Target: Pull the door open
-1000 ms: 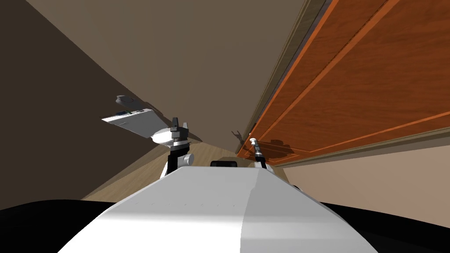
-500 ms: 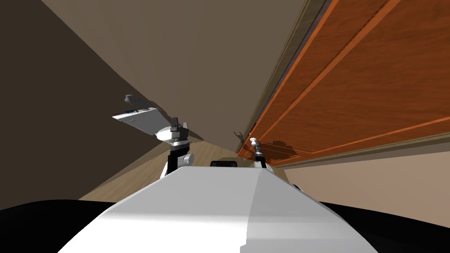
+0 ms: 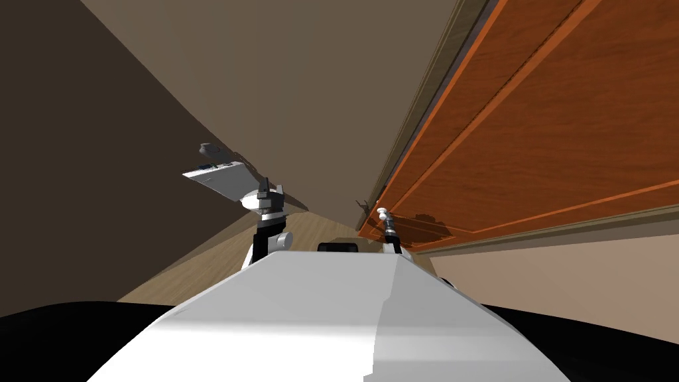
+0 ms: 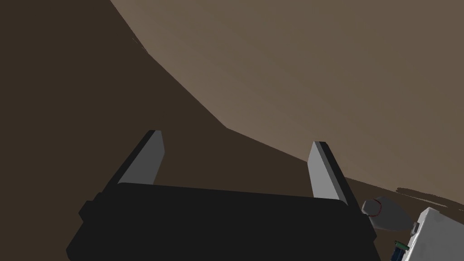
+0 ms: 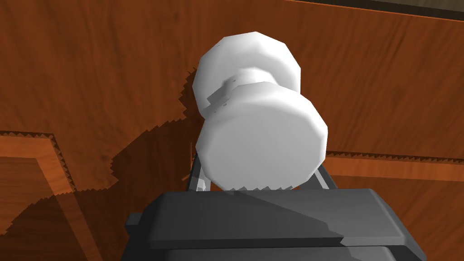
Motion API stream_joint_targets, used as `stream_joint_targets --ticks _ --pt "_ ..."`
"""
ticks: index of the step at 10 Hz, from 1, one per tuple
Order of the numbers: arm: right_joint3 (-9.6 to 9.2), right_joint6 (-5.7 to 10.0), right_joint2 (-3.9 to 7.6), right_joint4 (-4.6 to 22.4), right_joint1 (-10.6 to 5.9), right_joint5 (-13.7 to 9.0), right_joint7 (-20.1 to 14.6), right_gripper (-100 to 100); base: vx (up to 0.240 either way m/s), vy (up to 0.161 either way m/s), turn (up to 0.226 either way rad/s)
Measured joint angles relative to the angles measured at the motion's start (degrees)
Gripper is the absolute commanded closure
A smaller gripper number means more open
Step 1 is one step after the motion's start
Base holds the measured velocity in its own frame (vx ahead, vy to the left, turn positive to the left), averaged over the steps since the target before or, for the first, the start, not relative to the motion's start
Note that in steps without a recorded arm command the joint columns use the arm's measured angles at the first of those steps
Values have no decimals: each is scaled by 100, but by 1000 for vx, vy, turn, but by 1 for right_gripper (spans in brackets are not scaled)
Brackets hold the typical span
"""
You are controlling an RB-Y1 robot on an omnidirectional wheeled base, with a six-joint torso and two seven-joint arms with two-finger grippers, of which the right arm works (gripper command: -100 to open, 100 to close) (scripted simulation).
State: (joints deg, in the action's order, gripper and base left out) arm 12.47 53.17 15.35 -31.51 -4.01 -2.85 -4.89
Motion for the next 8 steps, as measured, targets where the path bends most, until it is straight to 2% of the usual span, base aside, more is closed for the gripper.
stream_joint_targets --ticks 2,4,6,7,8 --pt "-8 -32 -5 -31 13 -72 -247 100 -39 -16 56" --pt "-6 46 10 183 -103 -150 -485 100 -38 -18 59" --pt "-11 11 3 166 -98 -265 -787 100 -58 -25 82" --pt "-22 -46 -5 76 -57 -293 -930 100 -47 -22 77" --pt "-19 -44 -17 130 -89 -344 -1074 100 -36 -16 40"
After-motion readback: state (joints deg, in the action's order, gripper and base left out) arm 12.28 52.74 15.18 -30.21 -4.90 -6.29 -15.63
